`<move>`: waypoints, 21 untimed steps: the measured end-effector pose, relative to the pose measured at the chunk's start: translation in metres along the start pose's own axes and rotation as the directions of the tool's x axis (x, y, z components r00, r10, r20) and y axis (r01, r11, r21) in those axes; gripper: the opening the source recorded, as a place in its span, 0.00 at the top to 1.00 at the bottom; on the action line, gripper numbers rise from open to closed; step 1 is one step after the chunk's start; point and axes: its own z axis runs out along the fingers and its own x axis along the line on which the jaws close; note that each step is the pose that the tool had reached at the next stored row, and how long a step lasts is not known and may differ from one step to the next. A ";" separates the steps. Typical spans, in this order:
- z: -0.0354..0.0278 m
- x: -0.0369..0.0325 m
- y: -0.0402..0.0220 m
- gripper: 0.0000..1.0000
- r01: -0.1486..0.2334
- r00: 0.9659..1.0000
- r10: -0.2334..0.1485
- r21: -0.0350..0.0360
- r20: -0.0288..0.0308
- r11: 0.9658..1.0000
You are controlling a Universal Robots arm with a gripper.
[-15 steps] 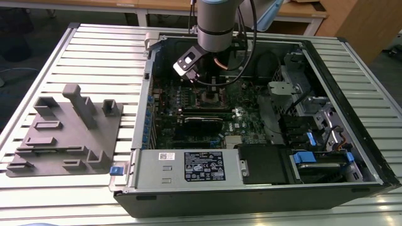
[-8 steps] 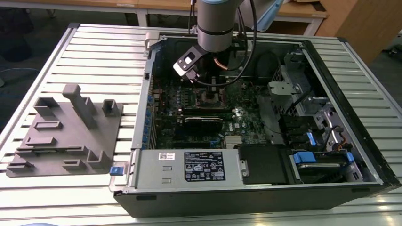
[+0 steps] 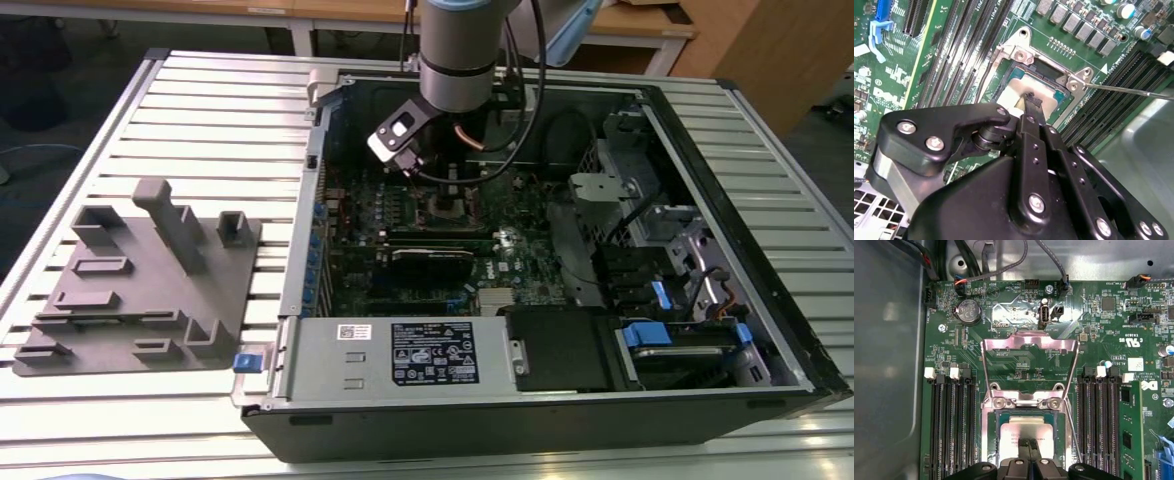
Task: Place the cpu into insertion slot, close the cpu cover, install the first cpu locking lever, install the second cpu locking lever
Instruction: 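Place the cpu into insertion slot, then close the cpu cover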
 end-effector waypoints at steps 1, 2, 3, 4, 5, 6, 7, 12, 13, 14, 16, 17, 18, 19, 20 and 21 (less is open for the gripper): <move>0.0006 -0.0001 -0.0001 0.89 0.000 1.000 0.000 0.000 0.000 1.000; 0.0007 -0.0001 -0.0001 0.89 0.000 1.000 0.000 0.000 0.000 1.000; 0.0008 -0.0001 -0.0001 0.89 0.000 1.000 0.000 0.000 0.000 1.000; 0.0009 -0.0001 -0.0001 0.89 0.000 1.000 0.000 0.000 0.000 1.000; 0.0010 0.0000 -0.0001 0.89 0.000 1.000 0.000 0.000 0.000 1.000; 0.0010 0.0000 -0.0001 0.89 0.000 1.000 0.000 0.000 0.000 1.000; 0.0010 -0.0001 -0.0001 0.89 0.000 1.000 0.000 0.000 0.000 1.000; -0.0087 0.0001 0.0005 0.89 0.000 1.000 0.000 0.000 0.000 1.000; -0.0106 0.0001 0.0006 0.89 0.000 1.000 0.000 0.000 0.000 1.000; -0.0121 0.0001 0.0007 0.89 0.000 1.000 0.000 0.000 0.000 1.000; -0.0131 0.0001 0.0008 0.89 0.000 1.000 0.000 0.000 0.000 1.000; -0.0131 0.0001 0.0008 0.89 0.000 1.000 0.000 0.000 0.000 1.000; -0.0131 0.0001 0.0008 0.89 0.000 1.000 0.000 0.000 0.000 1.000; -0.0135 0.0001 0.0008 0.89 0.000 1.000 0.000 0.000 0.000 1.000; -0.0139 0.0001 0.0008 0.89 0.000 1.000 0.000 0.000 0.000 1.000; -0.0139 0.0001 0.0008 0.89 0.000 1.000 0.000 0.000 0.000 1.000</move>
